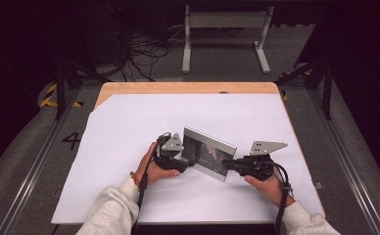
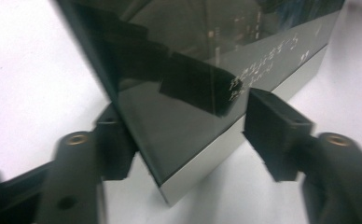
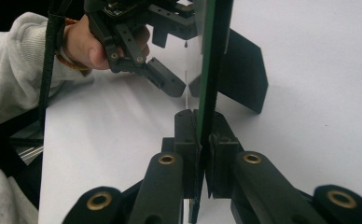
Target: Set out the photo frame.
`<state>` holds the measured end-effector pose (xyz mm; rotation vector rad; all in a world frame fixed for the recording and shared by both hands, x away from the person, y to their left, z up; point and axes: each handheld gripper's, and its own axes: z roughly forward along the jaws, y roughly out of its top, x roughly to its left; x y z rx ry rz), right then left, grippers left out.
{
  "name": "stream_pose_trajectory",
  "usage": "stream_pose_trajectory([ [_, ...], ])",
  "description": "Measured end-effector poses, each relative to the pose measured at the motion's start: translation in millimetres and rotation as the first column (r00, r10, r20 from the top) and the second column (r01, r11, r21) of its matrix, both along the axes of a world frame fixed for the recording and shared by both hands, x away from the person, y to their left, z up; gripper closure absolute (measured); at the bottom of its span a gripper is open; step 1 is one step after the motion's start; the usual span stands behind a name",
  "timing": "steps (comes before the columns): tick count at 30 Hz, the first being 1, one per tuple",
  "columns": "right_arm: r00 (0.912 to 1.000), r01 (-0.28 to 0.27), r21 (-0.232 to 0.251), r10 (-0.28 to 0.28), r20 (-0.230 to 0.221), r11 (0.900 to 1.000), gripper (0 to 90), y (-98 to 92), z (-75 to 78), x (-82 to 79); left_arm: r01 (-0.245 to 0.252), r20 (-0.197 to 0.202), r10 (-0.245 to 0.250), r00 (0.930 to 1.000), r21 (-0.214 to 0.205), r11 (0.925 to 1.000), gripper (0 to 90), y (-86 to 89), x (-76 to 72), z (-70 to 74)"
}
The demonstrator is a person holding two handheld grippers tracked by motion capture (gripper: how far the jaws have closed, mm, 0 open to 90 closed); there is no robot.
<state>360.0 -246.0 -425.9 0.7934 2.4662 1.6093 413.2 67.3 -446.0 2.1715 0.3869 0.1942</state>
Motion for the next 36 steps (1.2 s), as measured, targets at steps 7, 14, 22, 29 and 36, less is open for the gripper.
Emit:
stream_pose_trajectory([
  [7, 0.9998, 0.022, -0.006, -0.022, 0.001, 0.9997, 82.6, 0.4, 0.5, 0.8, 0.013, -0.013, -0.013, 0.9998, 0.025, 0.9996, 51.8, 7.3, -5.4, 3.3],
  [14, 0.9992, 0.037, -0.014, -0.037, 0.011, 0.9992, 79.9, 1.8, 0.9, 0.0, 0.003, 0.015, -0.004, 0.9999, 0.083, 0.9966, 55.6, 8.7, -15.0, 5.9],
  [22, 0.9976, 0.06, -0.045, -0.058, 0.038, 0.9972, 77.2, 4.0, 2.3, -3.3, -0.01, 0.019, 0.008, 0.9998, 0.098, 0.9951, 58.9, 10.9, -22.8, 6.8],
  [29, 0.9947, 0.085, -0.091, -0.079, 0.066, 0.9922, 75.6, 6.8, 3.5, -8.0, -0.023, 0.024, 0.021, 0.9995, 0.127, 0.9917, 61.7, 12.7, -28.2, 7.5],
  [36, 0.9924, 0.11, -0.115, -0.103, 0.067, 0.9873, 74.4, 8.8, 2.8, -10.0, -0.046, 0.036, 0.04, 0.9985, 0.155, 0.9868, 67.2, 16.6, -34.7, 6.2],
])
